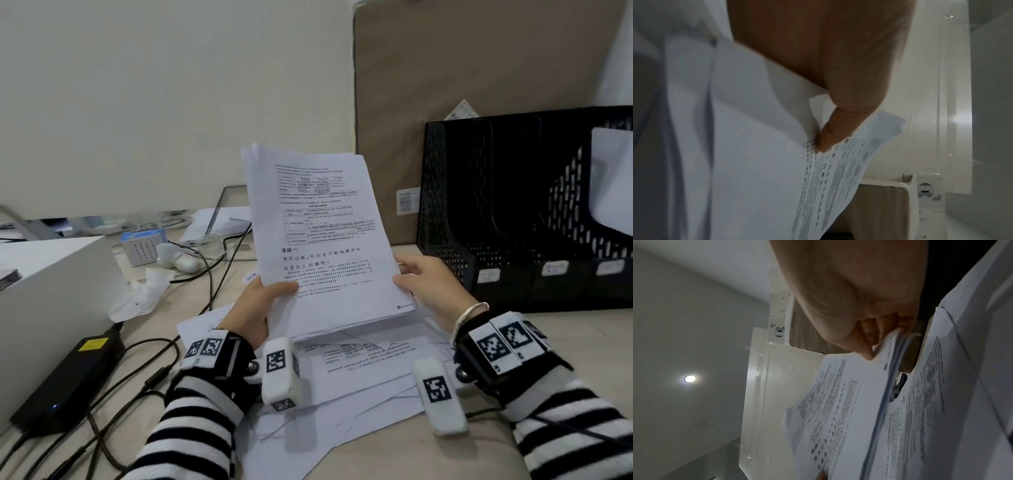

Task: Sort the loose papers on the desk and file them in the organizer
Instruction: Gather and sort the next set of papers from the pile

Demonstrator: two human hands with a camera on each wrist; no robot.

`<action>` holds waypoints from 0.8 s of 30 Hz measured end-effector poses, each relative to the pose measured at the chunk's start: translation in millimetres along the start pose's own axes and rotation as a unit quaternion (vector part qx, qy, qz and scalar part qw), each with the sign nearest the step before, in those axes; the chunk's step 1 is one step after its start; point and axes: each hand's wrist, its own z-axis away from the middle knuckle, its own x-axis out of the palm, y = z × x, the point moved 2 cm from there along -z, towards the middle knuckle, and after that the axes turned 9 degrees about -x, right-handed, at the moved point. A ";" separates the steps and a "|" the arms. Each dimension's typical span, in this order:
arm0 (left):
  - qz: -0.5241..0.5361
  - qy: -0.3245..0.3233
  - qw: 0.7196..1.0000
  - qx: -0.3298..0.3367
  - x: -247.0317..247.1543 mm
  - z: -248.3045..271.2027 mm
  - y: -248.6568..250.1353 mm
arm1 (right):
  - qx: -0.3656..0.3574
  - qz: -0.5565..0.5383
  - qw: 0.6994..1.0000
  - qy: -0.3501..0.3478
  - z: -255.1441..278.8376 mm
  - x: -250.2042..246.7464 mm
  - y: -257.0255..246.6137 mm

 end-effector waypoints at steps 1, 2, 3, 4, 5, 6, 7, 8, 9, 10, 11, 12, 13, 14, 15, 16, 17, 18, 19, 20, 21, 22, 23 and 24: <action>0.003 0.005 1.000 0.005 0.1 -0.3 -0.6 | -0.003 0.005 1.000 -0.005 0.2 0.7 -0.4; 0.000 0.018 1.000 0.013 -0.2 -1.3 -1.3 | -0.006 0.003 1.000 -0.005 0.3 1.1 -0.7; 0.008 0.034 0.999 0.021 -1.8 -3.8 -2.9 | -0.007 -0.001 1.000 0.001 -0.3 1.0 -0.8; 0.019 0.061 0.997 0.032 -4.3 -6.0 -3.7 | -0.007 -0.006 1.000 0.015 -1.4 0.6 -1.2; 0.037 0.099 0.993 0.044 -9.2 -8.8 -4.2 | -0.007 -0.006 0.999 0.034 -3.0 -1.0 -1.0; 0.045 0.152 0.986 0.058 -16.1 -10.9 -3.1 | -0.006 -0.001 0.999 0.052 -4.7 -2.9 -1.0; 0.056 0.210 0.973 0.072 -24.0 -12.9 -1.9 | -0.003 0.003 0.998 0.070 -6.5 -5.8 0.2; 0.060 0.268 0.958 0.084 -32.0 -13.8 0.0 | 0.000 0.000 0.996 0.085 -7.3 -8.9 0.4; 0.062 0.322 0.940 0.090 -40.2 -14.3 1.4 | 0.004 -0.002 0.995 0.097 -7.9 -11.3 0.7; 0.057 0.371 0.923 0.090 -46.6 -12.6 2.5 | 0.008 -0.003 0.995 0.104 -8.1 -12.1 -0.1; 0.054 0.406 0.908 0.086 -51.1 -11.4 3.0 | 0.016 -0.002 0.994 0.108 -8.9 -12.5 0.7; 0.051 0.427 0.899 0.082 -53.5 -10.6 2.7 | 0.027 -0.002 0.994 0.108 -9.6 -12.5 1.2; 0.054 0.435 0.895 0.078 -55.6 -11.5 1.6 | 0.041 0.001 0.994 0.103 -11.4 -11.1 2.0; 0.053 0.438 0.894 0.076 -56.2 -11.4 1.3 | 0.059 0.008 0.994 0.090 -14.7 -8.1 3.0; 0.051 0.439 0.894 0.075 -55.9 -12.1 0.7 | 0.080 0.024 0.994 0.066 -19.7 -5.3 3.6; 0.046 0.440 0.894 0.075 -55.0 -12.2 0.7 | 0.100 0.047 0.993 0.034 -26.4 -1.4 2.7; 0.043 0.439 0.894 0.077 -55.3 -13.0 0.3 | 0.117 0.077 0.990 0.002 -35.1 3.8 1.9; 0.038 0.439 0.894 0.081 -55.2 -13.3 0.7 | 0.127 0.109 0.985 -0.029 -45.7 9.9 -0.2; 0.036 0.441 0.893 0.087 -54.8 -13.3 0.9 | 0.133 0.145 0.979 -0.057 -57.7 16.2 -2.6; 0.033 0.444 0.891 0.089 -54.0 -12.1 1.5 | 0.133 0.183 0.971 -0.081 -69.6 23.3 -5.3; 0.036 0.448 0.889 0.091 -53.8 -11.1 2.4 | 0.132 0.222 0.961 -0.101 -81.9 30.6 -7.5; 0.040 0.449 0.888 0.092 -53.6 -9.9 2.9 | 0.129 0.259 0.950 -0.117 -93.5 37.4 -9.4; 0.044 0.450 0.887 0.091 -54.2 -8.8 3.5 | 0.126 0.289 0.940 -0.130 -104.9 44.8 -10.1; 0.046 0.452 0.886 0.091 -53.7 -6.5 3.3 | 0.121 0.314 0.931 -0.140 -113.9 49.8 -10.0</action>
